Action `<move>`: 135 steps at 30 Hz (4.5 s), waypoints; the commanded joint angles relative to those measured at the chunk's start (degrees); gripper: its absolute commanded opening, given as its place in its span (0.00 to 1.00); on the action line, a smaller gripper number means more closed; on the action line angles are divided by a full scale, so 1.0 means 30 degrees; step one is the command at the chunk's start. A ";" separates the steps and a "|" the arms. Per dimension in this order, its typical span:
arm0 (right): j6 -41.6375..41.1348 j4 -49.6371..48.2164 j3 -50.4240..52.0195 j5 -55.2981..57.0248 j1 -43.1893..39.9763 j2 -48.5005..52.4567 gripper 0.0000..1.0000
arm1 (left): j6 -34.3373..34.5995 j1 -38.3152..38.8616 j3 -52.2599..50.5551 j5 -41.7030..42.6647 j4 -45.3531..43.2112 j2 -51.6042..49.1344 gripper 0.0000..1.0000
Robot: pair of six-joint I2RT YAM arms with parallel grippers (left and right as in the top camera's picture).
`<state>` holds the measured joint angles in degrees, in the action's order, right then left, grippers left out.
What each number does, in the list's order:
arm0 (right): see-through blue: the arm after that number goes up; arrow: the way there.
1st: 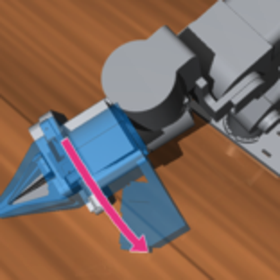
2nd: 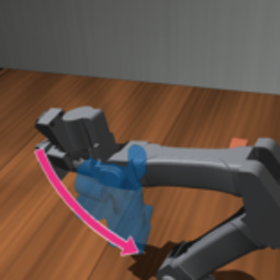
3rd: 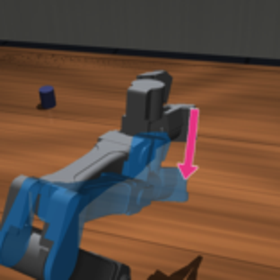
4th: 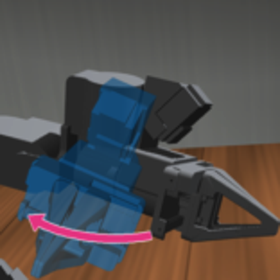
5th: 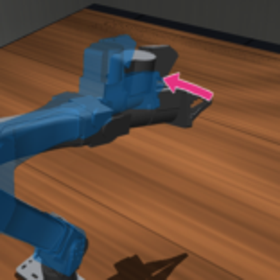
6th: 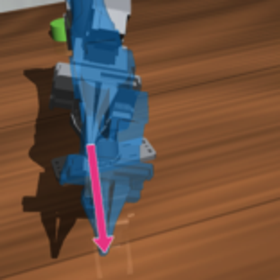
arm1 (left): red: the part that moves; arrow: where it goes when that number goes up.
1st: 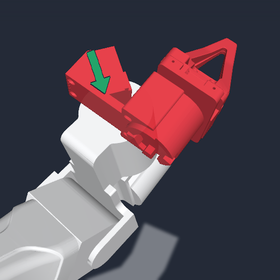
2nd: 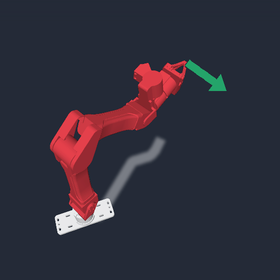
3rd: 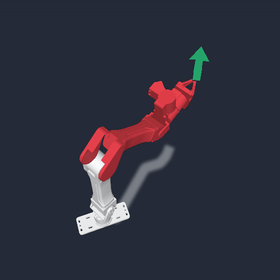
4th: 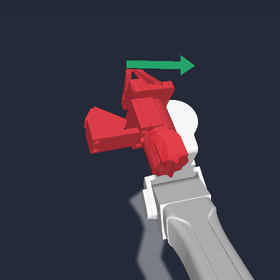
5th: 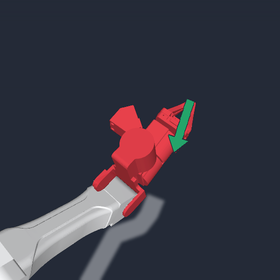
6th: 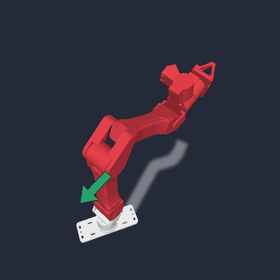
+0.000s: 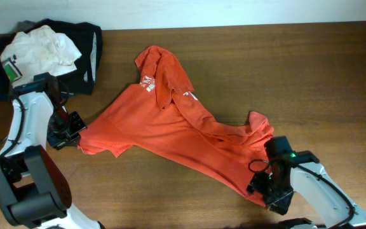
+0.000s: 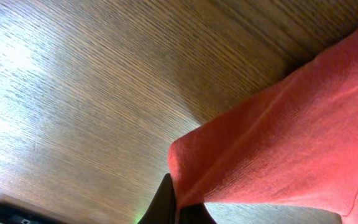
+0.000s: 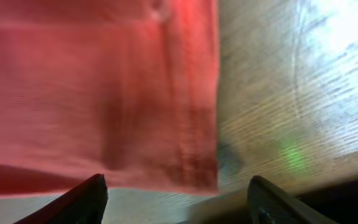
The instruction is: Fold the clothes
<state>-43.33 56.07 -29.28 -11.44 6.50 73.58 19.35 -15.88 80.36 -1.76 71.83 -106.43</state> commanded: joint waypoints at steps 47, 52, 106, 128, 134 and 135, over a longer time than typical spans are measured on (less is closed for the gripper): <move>1.2866 1.3755 -4.2687 -0.7082 -1.1562 1.1795 0.04 | -0.3366 0.0838 2.6826 1.0513 0.1727 -0.5384 0.00; 1.2305 1.3755 -3.6822 -0.4335 -0.9406 0.9224 0.04 | -0.5151 0.1858 2.5580 0.5632 0.7832 -0.7970 0.00; 0.5486 0.6273 -1.1402 0.3636 -0.9428 0.1472 0.99 | -0.3191 0.4546 0.1355 0.2754 -0.4364 0.1158 0.99; 0.8743 0.6353 -1.2662 0.0576 -0.6120 0.2208 0.99 | 0.1617 0.8990 -0.3650 0.4787 -0.4357 -0.0539 0.41; 0.8867 0.6368 -1.2662 0.1100 -0.6120 0.2208 0.99 | 0.1770 0.8990 -0.3650 0.4197 -0.5275 -0.0889 0.41; 0.8867 0.6368 -1.2662 0.1100 -0.6120 0.2208 0.99 | 0.1763 0.8990 -0.3650 0.3934 -0.5282 -0.0998 0.41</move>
<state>-17.32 75.29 -67.57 -9.08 -12.32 80.20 23.70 11.18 69.56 12.38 56.05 -107.66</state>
